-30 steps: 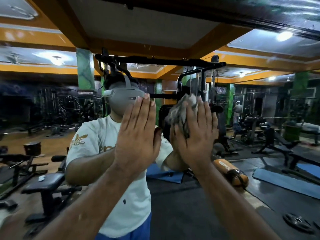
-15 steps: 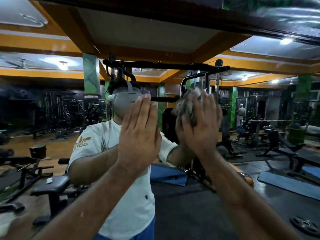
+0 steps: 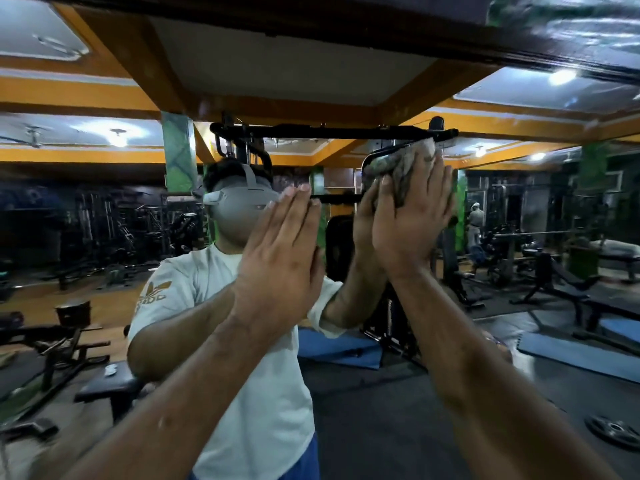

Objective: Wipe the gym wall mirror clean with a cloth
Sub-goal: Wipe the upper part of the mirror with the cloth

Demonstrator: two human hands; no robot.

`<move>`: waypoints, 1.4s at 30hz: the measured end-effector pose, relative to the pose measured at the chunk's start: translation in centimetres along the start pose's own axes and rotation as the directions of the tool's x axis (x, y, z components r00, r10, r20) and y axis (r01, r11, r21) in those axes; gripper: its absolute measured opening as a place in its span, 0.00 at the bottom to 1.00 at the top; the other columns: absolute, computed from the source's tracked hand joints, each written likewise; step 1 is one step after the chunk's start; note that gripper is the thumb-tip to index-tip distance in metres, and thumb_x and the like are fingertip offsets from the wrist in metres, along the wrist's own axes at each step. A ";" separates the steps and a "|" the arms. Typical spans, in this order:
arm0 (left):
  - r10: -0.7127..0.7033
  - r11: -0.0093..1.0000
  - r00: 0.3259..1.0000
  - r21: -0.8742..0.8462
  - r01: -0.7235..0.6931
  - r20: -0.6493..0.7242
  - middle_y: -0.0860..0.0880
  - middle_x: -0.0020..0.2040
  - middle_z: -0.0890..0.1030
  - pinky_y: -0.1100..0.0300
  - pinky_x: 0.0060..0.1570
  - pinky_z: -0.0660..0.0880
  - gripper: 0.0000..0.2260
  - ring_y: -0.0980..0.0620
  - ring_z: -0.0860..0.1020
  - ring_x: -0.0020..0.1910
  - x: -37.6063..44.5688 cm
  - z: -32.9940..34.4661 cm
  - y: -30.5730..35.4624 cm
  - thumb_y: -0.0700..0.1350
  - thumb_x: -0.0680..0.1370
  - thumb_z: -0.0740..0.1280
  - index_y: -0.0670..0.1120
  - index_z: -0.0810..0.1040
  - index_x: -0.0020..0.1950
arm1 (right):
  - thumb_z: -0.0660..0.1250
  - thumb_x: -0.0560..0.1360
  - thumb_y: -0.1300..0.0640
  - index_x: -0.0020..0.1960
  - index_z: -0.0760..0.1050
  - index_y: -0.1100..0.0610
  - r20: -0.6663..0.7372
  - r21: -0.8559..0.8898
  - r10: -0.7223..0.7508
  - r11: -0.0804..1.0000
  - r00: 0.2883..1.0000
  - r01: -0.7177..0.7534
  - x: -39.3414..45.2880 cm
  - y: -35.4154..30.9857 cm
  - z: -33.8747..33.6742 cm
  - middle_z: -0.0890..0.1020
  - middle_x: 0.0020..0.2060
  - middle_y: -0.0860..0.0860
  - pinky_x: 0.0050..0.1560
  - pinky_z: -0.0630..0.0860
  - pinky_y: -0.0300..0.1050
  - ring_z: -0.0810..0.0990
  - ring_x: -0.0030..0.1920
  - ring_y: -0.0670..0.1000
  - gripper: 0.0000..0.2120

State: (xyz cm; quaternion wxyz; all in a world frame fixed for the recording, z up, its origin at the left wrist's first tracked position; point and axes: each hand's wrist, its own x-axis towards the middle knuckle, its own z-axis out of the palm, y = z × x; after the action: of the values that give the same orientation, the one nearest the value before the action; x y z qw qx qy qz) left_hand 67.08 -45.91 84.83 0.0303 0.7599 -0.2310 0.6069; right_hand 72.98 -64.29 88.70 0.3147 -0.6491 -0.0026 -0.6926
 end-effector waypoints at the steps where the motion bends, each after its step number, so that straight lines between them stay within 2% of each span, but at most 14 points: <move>1: -0.015 1.000 0.999 -0.018 0.015 -0.030 0.37 0.78 0.65 0.41 0.76 0.60 0.25 0.41 0.60 0.79 -0.4 -0.3 -0.4 0.46 0.82 0.60 0.36 0.67 0.77 | 0.57 0.81 0.41 0.81 0.64 0.56 0.031 0.014 -0.089 0.996 0.996 0.088 -0.8 -1.1 0.1 0.64 0.81 0.59 0.80 0.52 0.68 0.59 0.82 0.61 0.33; 4: -0.071 0.997 0.996 -0.003 0.071 -0.060 0.37 0.78 0.65 0.42 0.78 0.57 0.26 0.41 0.59 0.80 -2.1 -0.9 -1.3 0.45 0.81 0.62 0.37 0.66 0.77 | 0.59 0.81 0.41 0.81 0.63 0.53 0.187 0.079 -0.465 0.885 0.865 0.458 -4.5 -1.1 -0.5 0.64 0.81 0.58 0.81 0.50 0.64 0.59 0.82 0.59 0.32; 6: -0.066 0.997 0.998 0.026 0.066 -0.009 0.38 0.79 0.62 0.43 0.79 0.55 0.27 0.41 0.57 0.80 -3.2 -1.0 -1.8 0.46 0.80 0.61 0.37 0.65 0.78 | 0.59 0.80 0.41 0.80 0.63 0.51 0.219 0.061 -0.564 0.823 0.796 0.565 -5.4 1.0 -1.2 0.65 0.80 0.58 0.81 0.52 0.64 0.60 0.82 0.59 0.31; 10: -0.015 1.000 0.998 0.004 0.015 0.063 0.39 0.80 0.60 0.44 0.79 0.54 0.27 0.42 0.56 0.81 -3.6 -1.6 -2.3 0.49 0.81 0.58 0.37 0.64 0.78 | 0.59 0.81 0.43 0.81 0.63 0.54 0.090 -0.009 -0.184 0.983 0.979 0.186 -4.9 2.0 -1.2 0.64 0.81 0.59 0.81 0.53 0.66 0.58 0.82 0.58 0.31; 12: -0.022 0.999 0.998 -0.036 0.024 0.051 0.39 0.80 0.62 0.45 0.79 0.56 0.26 0.43 0.58 0.80 -3.8 -2.1 -2.7 0.48 0.81 0.57 0.37 0.66 0.77 | 0.58 0.82 0.41 0.82 0.62 0.55 0.052 -0.020 -0.022 1.000 0.998 0.023 -6.4 -0.3 -0.8 0.63 0.81 0.59 0.80 0.54 0.68 0.58 0.82 0.60 0.32; 18: -0.074 0.996 0.995 0.052 0.077 -0.071 0.36 0.78 0.64 0.39 0.77 0.57 0.25 0.39 0.59 0.79 -6.5 -3.8 -4.6 0.43 0.80 0.63 0.35 0.68 0.76 | 0.53 0.84 0.39 0.80 0.66 0.54 0.232 0.059 -0.501 0.863 0.834 0.502 -10.9 -0.7 -1.9 0.63 0.81 0.57 0.80 0.54 0.66 0.57 0.83 0.58 0.30; 22: -0.151 0.986 0.989 0.070 0.150 0.002 0.38 0.81 0.57 0.42 0.79 0.52 0.33 0.42 0.52 0.82 -7.3 -4.6 -6.8 0.51 0.79 0.65 0.36 0.61 0.79 | 0.58 0.82 0.42 0.81 0.63 0.54 0.077 -0.036 -0.128 0.991 0.989 0.131 -8.6 -1.7 -0.4 0.65 0.80 0.59 0.79 0.56 0.67 0.60 0.82 0.60 0.31; 24: -0.135 0.989 0.990 0.070 0.133 0.032 0.38 0.82 0.55 0.43 0.80 0.51 0.35 0.43 0.51 0.82 -7.5 -4.6 -7.4 0.53 0.79 0.65 0.36 0.58 0.80 | 0.58 0.82 0.42 0.81 0.63 0.55 0.020 -0.012 -0.017 1.000 1.000 0.017 -9.7 -4.9 0.6 0.65 0.80 0.60 0.79 0.57 0.69 0.61 0.81 0.61 0.31; 26: -0.104 0.992 0.994 0.077 0.102 0.030 0.38 0.82 0.55 0.43 0.79 0.52 0.35 0.42 0.52 0.82 -7.6 -4.6 -7.6 0.53 0.79 0.64 0.36 0.58 0.80 | 0.57 0.82 0.41 0.81 0.64 0.55 0.102 0.018 -0.221 0.975 0.970 0.220 -12.0 -6.7 0.6 0.64 0.81 0.59 0.80 0.55 0.66 0.60 0.82 0.61 0.31; 29: -0.068 0.994 0.996 0.090 0.063 0.058 0.38 0.82 0.54 0.42 0.79 0.52 0.35 0.42 0.51 0.82 -7.7 -4.8 -8.0 0.53 0.79 0.62 0.36 0.56 0.81 | 0.63 0.80 0.44 0.79 0.67 0.53 0.229 0.102 -0.571 0.820 0.789 0.563 -12.9 -5.1 -0.8 0.65 0.81 0.58 0.80 0.55 0.65 0.60 0.82 0.58 0.30; 31: -0.052 0.993 0.996 0.112 0.044 0.075 0.38 0.82 0.53 0.42 0.79 0.52 0.35 0.42 0.50 0.82 -7.9 -4.7 -8.3 0.53 0.81 0.62 0.36 0.55 0.81 | 0.62 0.79 0.43 0.80 0.65 0.52 0.222 0.076 -0.539 0.840 0.812 0.537 -11.2 -3.7 -0.9 0.65 0.81 0.59 0.80 0.54 0.66 0.58 0.82 0.58 0.31; 35: -0.039 0.983 0.995 0.184 0.021 0.095 0.37 0.82 0.52 0.42 0.79 0.50 0.33 0.40 0.49 0.82 -7.9 -4.5 -8.1 0.53 0.83 0.58 0.35 0.54 0.81 | 0.58 0.81 0.42 0.81 0.63 0.54 0.102 0.018 -0.208 0.978 0.973 0.208 -10.5 -6.6 0.3 0.65 0.80 0.60 0.79 0.55 0.68 0.60 0.81 0.62 0.31; 40: -0.018 0.985 0.987 0.170 -0.010 0.162 0.37 0.82 0.50 0.41 0.79 0.52 0.32 0.41 0.47 0.82 -8.1 -5.2 -8.4 0.51 0.83 0.56 0.36 0.53 0.81 | 0.70 0.79 0.48 0.80 0.69 0.54 0.278 0.151 -0.679 0.729 0.679 0.668 -12.1 -6.4 -0.3 0.65 0.80 0.60 0.79 0.57 0.68 0.60 0.82 0.60 0.31; 42: -0.022 0.987 0.982 0.158 -0.007 0.185 0.38 0.82 0.49 0.42 0.79 0.52 0.32 0.42 0.46 0.82 -8.1 -5.4 -8.6 0.51 0.82 0.58 0.36 0.53 0.81 | 0.65 0.81 0.45 0.80 0.68 0.54 0.255 0.109 -0.610 0.789 0.751 0.604 -10.8 -5.6 -0.2 0.65 0.81 0.59 0.79 0.55 0.68 0.60 0.82 0.60 0.30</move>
State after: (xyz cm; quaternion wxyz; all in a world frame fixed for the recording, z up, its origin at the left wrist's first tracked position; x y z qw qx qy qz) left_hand 64.25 -33.96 80.65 -0.0495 0.8142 -0.1811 0.5494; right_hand 69.87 -55.20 81.26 0.0757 -0.7001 -0.2637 -0.6593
